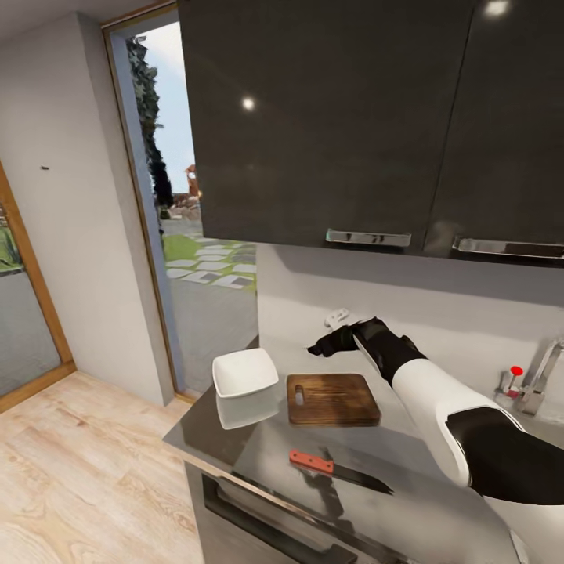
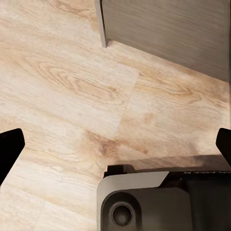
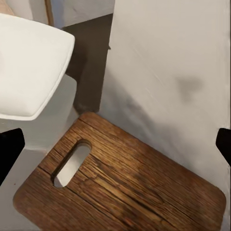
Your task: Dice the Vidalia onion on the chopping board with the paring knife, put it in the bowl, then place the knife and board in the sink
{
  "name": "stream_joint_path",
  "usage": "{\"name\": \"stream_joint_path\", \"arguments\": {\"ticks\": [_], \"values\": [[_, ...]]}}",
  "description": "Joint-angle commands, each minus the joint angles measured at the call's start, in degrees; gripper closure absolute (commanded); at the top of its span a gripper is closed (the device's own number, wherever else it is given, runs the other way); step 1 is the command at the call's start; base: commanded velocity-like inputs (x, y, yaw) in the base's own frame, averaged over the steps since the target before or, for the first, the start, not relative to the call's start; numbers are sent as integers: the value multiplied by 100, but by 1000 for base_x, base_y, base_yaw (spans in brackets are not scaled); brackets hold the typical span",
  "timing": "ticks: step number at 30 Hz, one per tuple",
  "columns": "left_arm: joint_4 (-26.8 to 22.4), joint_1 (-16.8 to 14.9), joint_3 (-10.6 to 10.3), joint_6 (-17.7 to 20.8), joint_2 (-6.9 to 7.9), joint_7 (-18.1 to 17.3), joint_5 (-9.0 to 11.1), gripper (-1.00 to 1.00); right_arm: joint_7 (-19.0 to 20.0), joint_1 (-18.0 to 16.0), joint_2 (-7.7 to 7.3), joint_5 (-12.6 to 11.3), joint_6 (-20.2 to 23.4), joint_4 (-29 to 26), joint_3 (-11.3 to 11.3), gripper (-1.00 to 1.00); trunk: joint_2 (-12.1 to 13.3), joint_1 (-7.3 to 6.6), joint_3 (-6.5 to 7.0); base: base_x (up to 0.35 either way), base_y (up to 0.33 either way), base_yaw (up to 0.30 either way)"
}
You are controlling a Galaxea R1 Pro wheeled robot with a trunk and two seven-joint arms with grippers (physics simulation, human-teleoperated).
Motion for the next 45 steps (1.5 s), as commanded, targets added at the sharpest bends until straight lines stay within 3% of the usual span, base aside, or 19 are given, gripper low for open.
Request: {"name": "stream_joint_path", "arguments": {"ticks": [1,15,20,22,23,26,31,42,45], "values": [[2,0,-4,-18,2,-4,-1,-100,32,-1,1,65,14,3,1,-100,-4,2,4,0,0,-204],[9,0,-4,-20,2,-4,-1,-100,38,-1,1,133,14,140,16,-100,-4,2,32,61,0,-65],[10,0,-4,-24,2,-4,-1,-100,172,-1,30,807,14,145,110,-100,-4,2,32,2,0,-1],[11,0,-4,-22,2,-4,-1,-100,494,-1,49,1207,14,146,151,-100,-4,2,32,0,0,0],[13,0,-4,-23,2,-4,-1,-100,612,-1,52,1296,14,146,157,-100,-4,2,32,0,0,0],[17,0,-4,-23,2,-4,-1,-100,1411,-1,39,1758,-24,120,175,-100,-4,2,32,0,0,0],[18,0,-4,-22,2,-4,-1,-100,2070,-1,18,2106,-257,88,181,-100,-4,2,32,0,0,0],[21,0,-4,-21,2,-4,-1,-100,2137,-1,2,2122,-255,66,131,-100,-4,2,23,0,0,0],[18,0,-4,-24,2,-4,-1,-100,2131,-1,-22,2107,-242,57,5,-100,-4,2,3,0,0,0]]}}
